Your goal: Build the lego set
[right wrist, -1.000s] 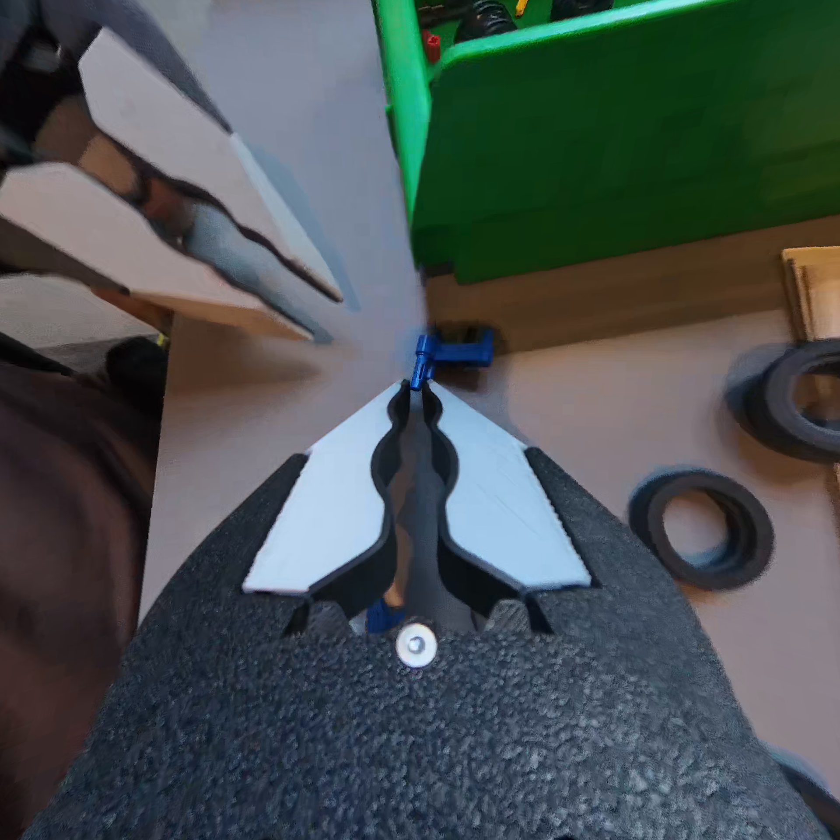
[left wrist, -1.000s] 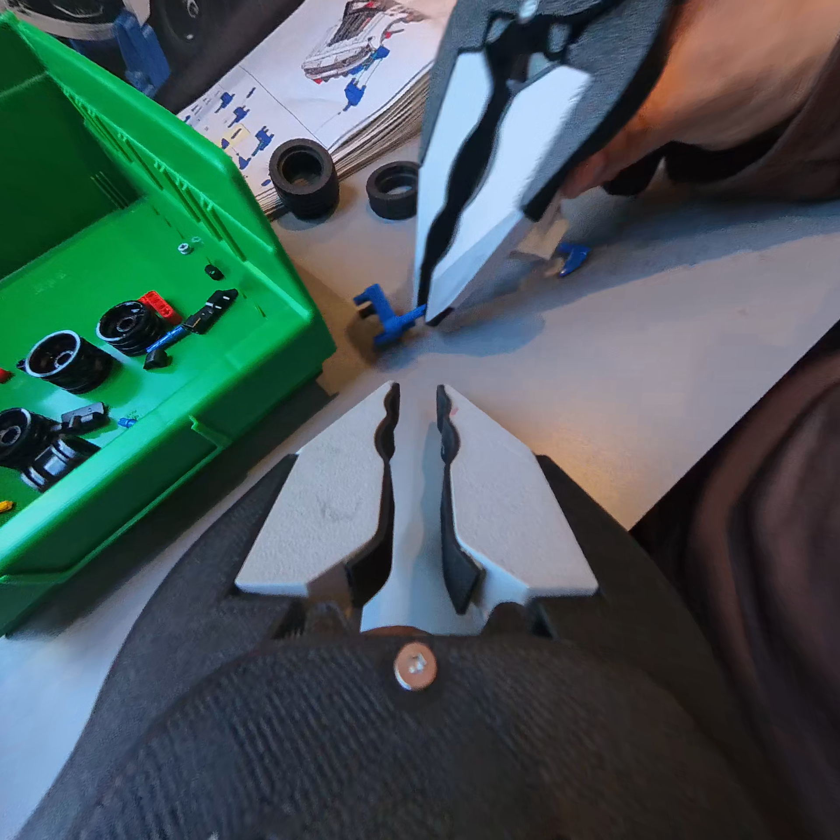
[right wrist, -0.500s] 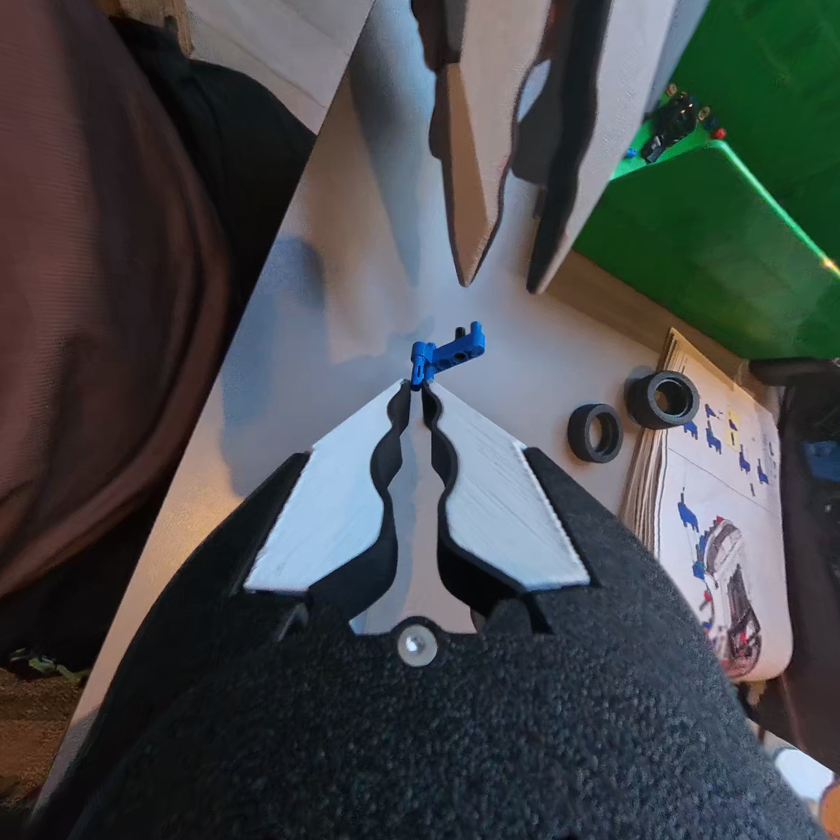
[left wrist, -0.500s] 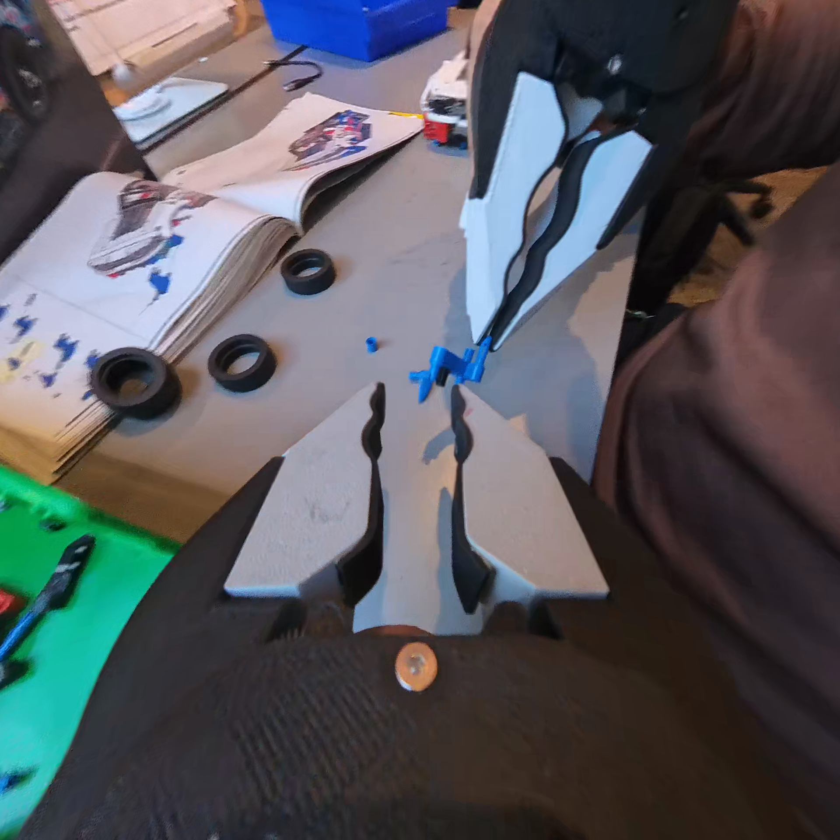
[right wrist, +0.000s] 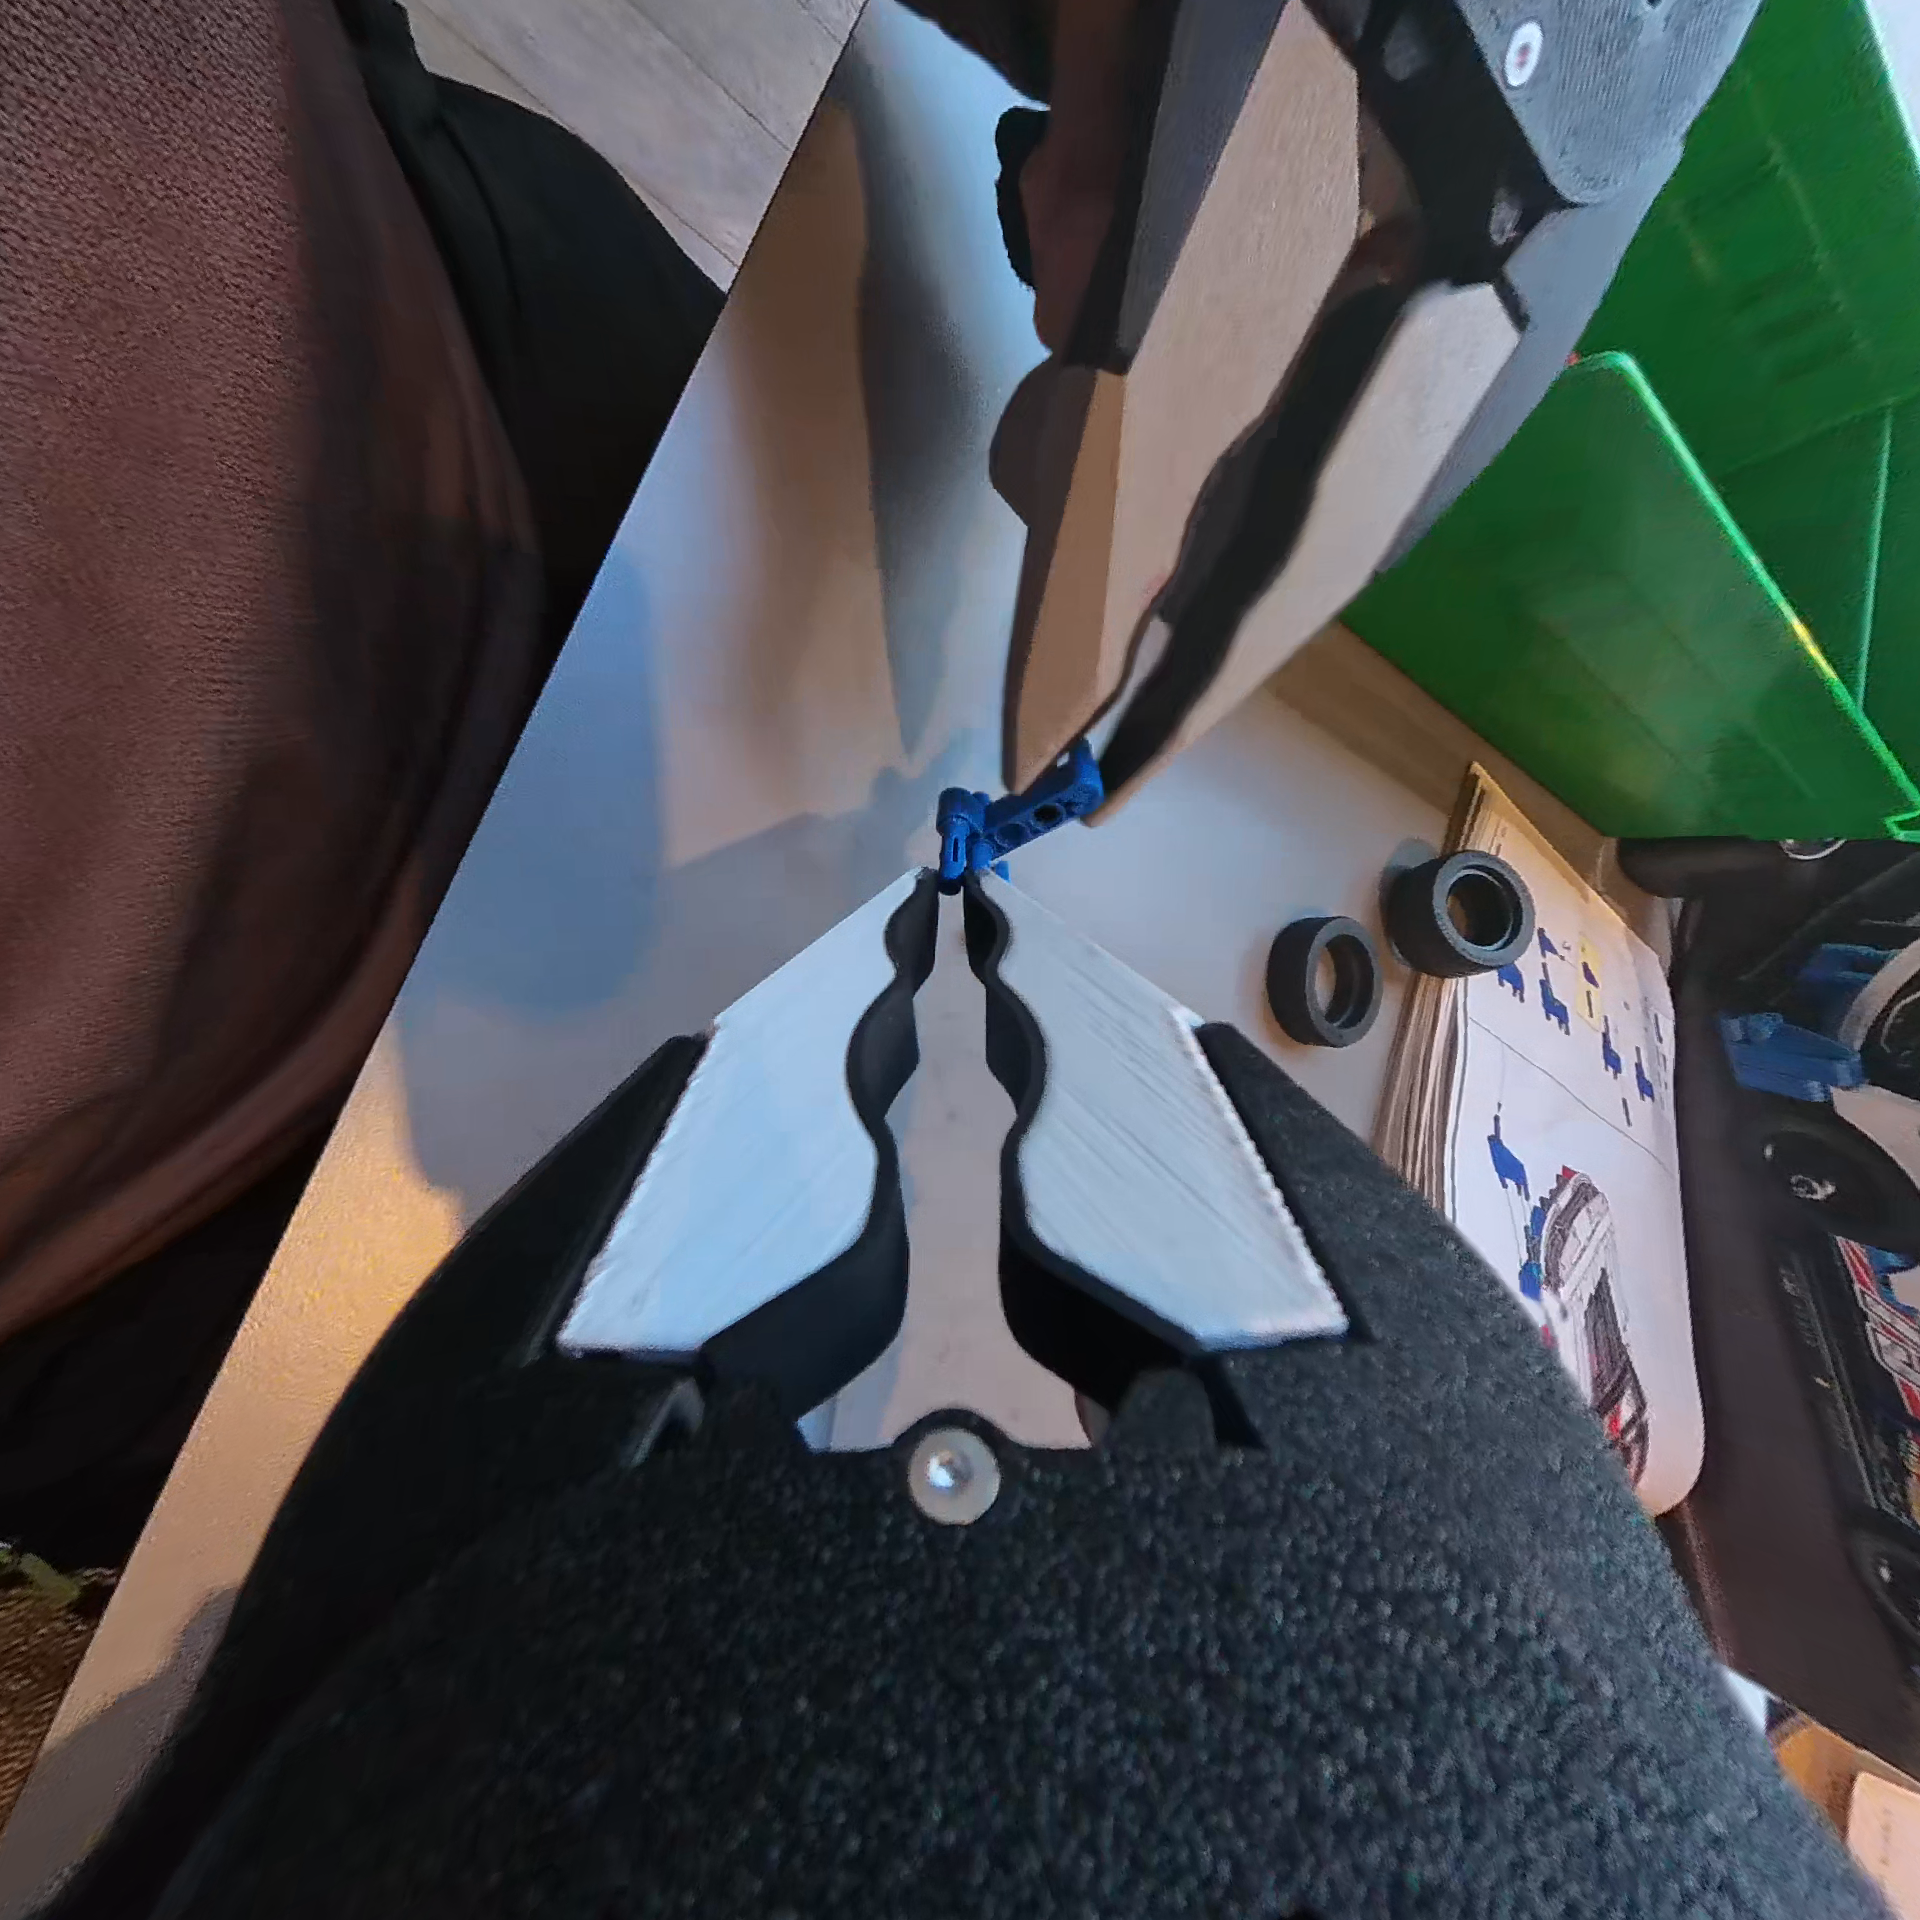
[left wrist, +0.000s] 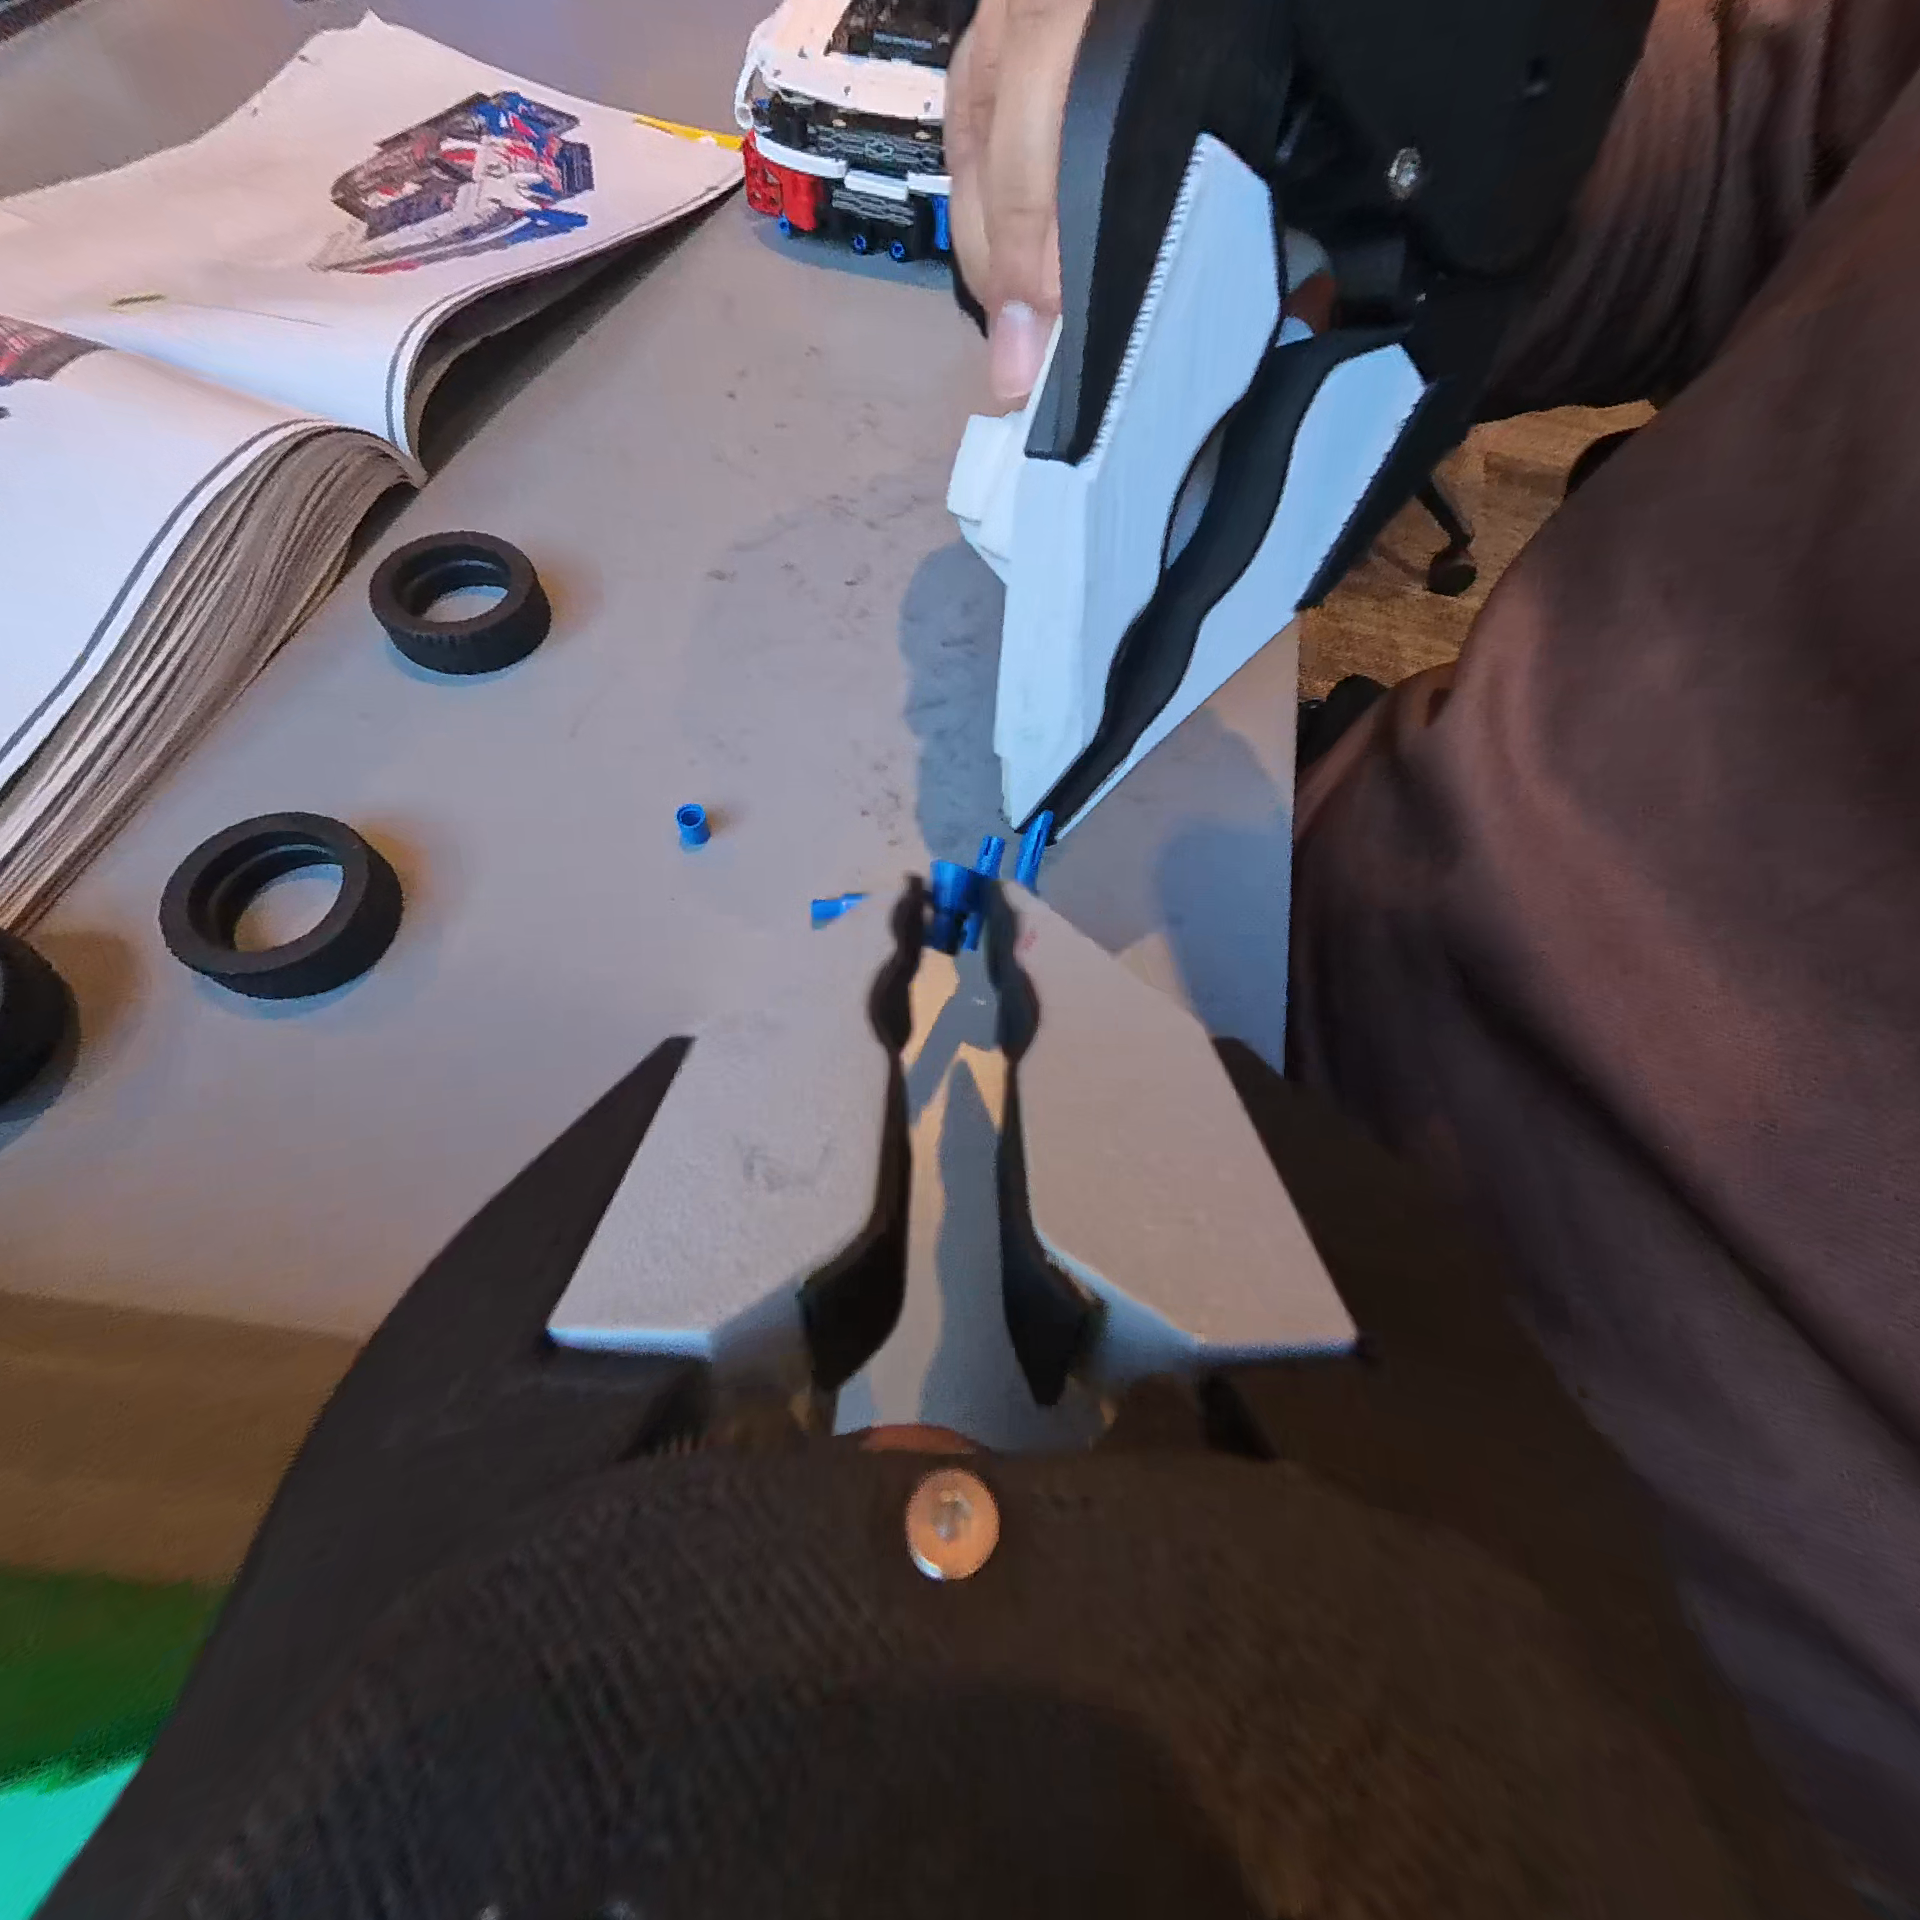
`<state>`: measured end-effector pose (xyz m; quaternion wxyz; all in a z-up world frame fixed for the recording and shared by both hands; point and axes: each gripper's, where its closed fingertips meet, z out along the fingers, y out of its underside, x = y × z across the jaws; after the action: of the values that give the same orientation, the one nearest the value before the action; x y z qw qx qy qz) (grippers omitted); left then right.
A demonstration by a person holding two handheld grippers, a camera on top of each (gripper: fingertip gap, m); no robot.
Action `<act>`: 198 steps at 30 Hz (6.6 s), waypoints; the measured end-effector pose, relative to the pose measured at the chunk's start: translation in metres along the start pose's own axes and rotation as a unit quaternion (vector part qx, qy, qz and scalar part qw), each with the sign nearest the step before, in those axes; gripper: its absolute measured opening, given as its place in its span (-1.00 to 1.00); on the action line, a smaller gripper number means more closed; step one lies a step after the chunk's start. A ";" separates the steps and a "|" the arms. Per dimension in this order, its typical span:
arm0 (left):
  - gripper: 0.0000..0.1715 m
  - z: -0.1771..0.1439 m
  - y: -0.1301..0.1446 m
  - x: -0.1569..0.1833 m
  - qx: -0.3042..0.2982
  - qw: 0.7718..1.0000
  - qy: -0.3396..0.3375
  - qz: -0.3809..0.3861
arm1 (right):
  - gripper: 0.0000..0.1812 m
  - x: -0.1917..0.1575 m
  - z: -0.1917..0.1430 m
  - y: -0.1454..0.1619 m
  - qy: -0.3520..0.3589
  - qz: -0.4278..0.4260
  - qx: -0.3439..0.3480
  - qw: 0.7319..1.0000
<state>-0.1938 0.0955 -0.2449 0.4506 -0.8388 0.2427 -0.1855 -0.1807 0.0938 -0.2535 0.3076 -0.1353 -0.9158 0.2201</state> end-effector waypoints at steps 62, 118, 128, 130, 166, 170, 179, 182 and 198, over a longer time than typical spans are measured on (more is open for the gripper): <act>-0.95 -0.032 0.003 -0.016 0.092 0.983 -0.096 0.123 | -0.77 0.012 0.022 0.035 -0.098 0.344 0.103 0.928; -0.81 -0.011 0.017 -0.028 -0.017 0.985 -0.110 0.134 | -0.91 0.024 0.008 0.018 -0.131 0.360 0.179 0.906; -0.81 -0.008 -0.038 -0.018 0.024 0.961 -0.163 0.224 | -0.91 0.046 -0.026 0.000 -0.239 0.489 0.333 0.770; -0.75 -0.007 -0.042 -0.022 0.021 0.951 -0.189 0.245 | -0.91 0.047 -0.029 0.000 -0.255 0.503 0.346 0.750; -0.77 0.022 -0.035 -0.050 -0.102 0.887 -0.311 0.327 | -0.91 0.060 -0.007 0.022 -0.161 0.543 0.267 0.780; -0.76 0.025 -0.035 -0.047 -0.095 0.893 -0.304 0.317 | -0.92 0.056 -0.007 0.023 -0.164 0.537 0.260 0.786; -0.82 0.006 -0.051 -0.036 0.005 0.939 -0.268 0.215 | -0.92 0.071 -0.040 0.012 -0.255 0.585 0.396 0.660; -0.75 0.009 -0.053 -0.030 0.027 0.956 -0.236 0.171 | -0.92 0.070 -0.044 0.006 -0.265 0.573 0.412 0.657; -0.98 0.007 -0.058 0.000 0.076 0.991 -0.084 0.064 | -0.93 0.045 -0.054 -0.017 -0.195 0.395 0.381 0.813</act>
<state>-0.1761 0.1280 -0.1992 0.5430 -0.7975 0.2421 -0.1029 -0.1837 0.1137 -0.1844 0.0362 -0.3115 -0.6671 0.6757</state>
